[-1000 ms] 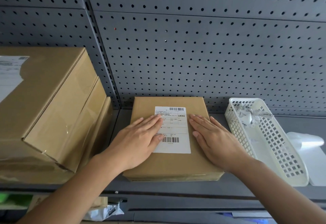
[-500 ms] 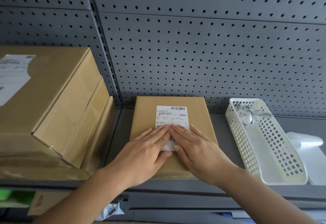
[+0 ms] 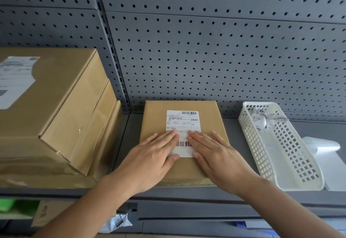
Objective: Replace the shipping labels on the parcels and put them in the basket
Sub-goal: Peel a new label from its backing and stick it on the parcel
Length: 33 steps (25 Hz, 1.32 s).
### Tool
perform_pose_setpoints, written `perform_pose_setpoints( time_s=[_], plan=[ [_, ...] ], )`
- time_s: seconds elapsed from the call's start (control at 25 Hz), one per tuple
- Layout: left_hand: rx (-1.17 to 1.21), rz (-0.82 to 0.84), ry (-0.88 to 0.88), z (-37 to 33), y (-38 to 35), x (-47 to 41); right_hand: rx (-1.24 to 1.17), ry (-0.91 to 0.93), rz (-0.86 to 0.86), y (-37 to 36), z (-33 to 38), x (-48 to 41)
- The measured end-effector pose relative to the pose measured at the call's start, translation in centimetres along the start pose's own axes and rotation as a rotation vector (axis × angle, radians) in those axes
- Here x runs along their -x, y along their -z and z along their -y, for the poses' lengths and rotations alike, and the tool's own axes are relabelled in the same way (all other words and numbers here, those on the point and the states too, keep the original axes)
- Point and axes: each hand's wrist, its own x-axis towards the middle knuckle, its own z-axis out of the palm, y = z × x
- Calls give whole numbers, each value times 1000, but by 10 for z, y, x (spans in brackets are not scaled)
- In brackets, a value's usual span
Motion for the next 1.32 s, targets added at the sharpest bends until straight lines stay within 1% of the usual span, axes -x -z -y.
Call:
perform_pose_setpoints(
  time_s=[0.32,0.44,0.56,0.64,0.72,0.88,1.08,1.32],
  plan=[
    [6,2,45,11,3,8,-35,-70,-32,4,-15,14],
    [66,-33,68,15,5,13,-48,-92,-52,9,-16,19],
    [66,-61,13,3,7,20,-54,-22,-38,11,0,21],
    [46,-53,-38,-8,6,25,-42,50,-14,10,13,22],
    [25,-39,-68,-13,0,27,-39,81,2,8,20,21],
    [6,-16,-76,-12,-9,27,-24,96,4,0,23,23],
    [-59,-57,-64,-6,-15,31,-9,96,-8,-1,17,27],
    [-29,-47,-31,1,-12,37,-20,63,-47,2,3,42]
  ],
)
